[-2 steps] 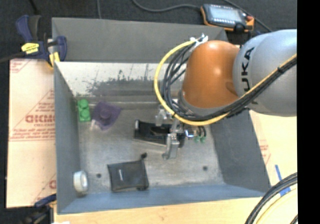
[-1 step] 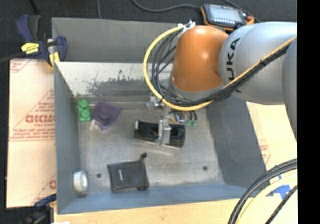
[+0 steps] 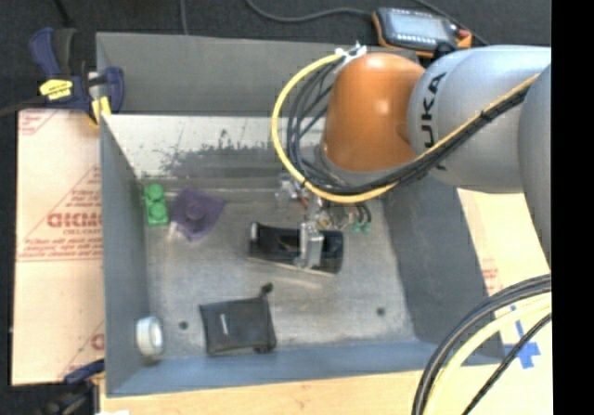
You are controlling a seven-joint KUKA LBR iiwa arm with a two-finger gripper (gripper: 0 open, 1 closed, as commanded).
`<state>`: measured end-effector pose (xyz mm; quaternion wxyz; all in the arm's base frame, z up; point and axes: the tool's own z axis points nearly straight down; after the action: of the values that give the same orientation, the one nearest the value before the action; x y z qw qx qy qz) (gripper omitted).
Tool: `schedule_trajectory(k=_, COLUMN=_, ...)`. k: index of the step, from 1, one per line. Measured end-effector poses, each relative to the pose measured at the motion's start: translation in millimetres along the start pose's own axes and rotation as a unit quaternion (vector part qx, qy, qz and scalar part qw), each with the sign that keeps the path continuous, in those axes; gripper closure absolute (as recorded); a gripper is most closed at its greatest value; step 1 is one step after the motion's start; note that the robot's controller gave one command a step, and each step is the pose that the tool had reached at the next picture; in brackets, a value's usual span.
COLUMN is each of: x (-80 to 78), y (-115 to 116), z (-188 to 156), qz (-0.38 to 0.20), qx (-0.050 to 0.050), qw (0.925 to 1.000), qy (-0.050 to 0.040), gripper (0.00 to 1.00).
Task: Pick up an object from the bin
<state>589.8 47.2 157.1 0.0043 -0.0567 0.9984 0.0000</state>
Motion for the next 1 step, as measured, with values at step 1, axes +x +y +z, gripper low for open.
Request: schedule_trajectory(k=1, x=-9.3, y=-18.2, z=21.6, qz=0.005, qx=0.0, qw=1.0, qy=0.0017, gripper=0.0)
